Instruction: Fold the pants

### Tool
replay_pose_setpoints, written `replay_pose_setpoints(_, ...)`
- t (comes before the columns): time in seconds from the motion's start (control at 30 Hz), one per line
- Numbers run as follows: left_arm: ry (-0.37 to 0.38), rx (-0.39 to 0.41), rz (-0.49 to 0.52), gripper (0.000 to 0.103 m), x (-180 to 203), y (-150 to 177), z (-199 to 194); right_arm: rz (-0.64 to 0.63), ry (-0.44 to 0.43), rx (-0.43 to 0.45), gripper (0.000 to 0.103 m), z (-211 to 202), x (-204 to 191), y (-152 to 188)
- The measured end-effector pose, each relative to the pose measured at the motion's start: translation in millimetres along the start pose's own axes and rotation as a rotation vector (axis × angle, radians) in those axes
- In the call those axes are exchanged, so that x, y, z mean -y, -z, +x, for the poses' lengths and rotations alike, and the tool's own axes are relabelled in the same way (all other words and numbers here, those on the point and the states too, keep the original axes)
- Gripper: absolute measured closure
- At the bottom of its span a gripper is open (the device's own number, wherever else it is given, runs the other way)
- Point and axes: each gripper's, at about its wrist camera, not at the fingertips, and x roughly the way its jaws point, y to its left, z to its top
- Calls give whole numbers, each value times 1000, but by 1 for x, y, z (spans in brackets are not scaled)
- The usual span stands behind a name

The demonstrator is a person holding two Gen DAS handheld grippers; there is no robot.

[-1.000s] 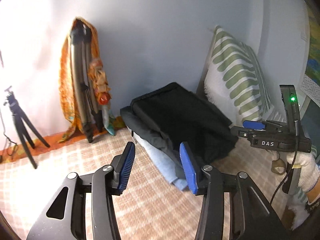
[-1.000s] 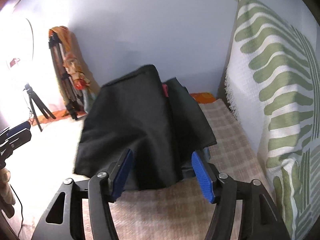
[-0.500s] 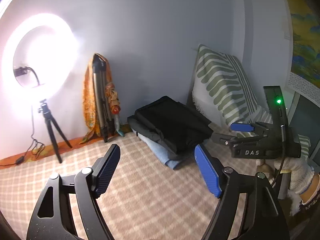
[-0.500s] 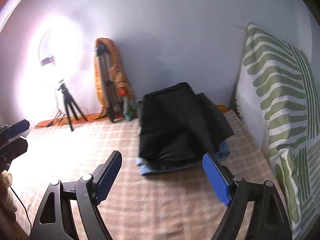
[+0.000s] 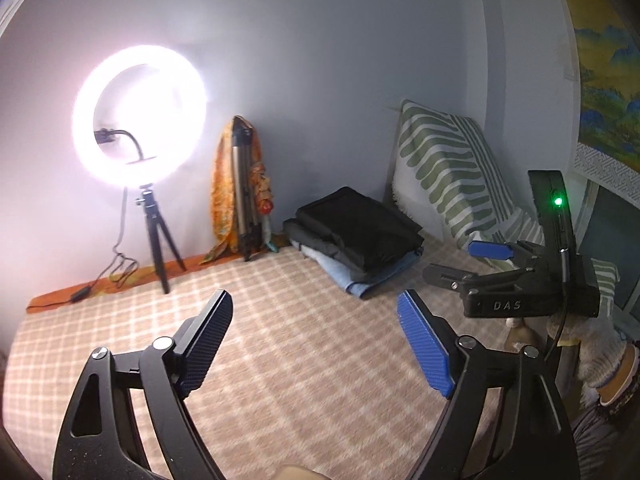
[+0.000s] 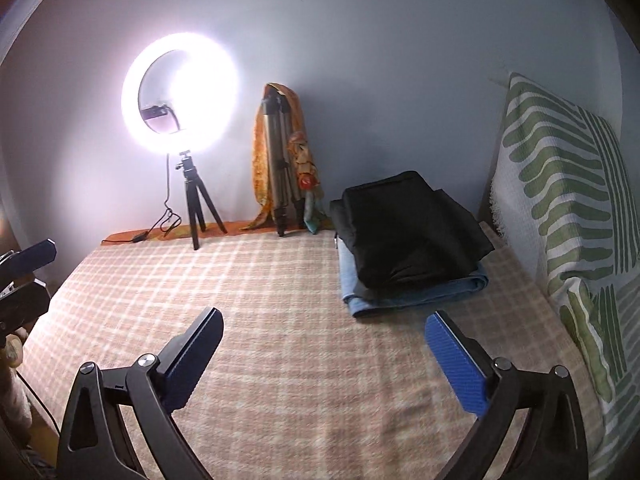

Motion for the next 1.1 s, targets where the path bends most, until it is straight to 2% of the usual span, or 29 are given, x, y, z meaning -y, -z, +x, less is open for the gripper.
replay_pose_setpoints(0.13,-45,0,-11,3,-5,12,-12,2,7,7,0,-7,-10,10)
replay_pose_setpoints(0.37,-103,-15,9,3,-8,30,-19,-17,18,18,0,-15,-23,28)
replay_pose_setpoints(0.67,-87,-1,-6,3,-10,47,-20,-8,52,51,0,-17,-31,40)
replay_pose_setpoints(0.83,-72,-20,-18,1,-13,56,-20,-34,50,27,0,-6,-38,44)
replay_pose_setpoints(1.1,-96,-35,-25,1,-19,66,-22,-23,52,41,0,-4,-39,43)
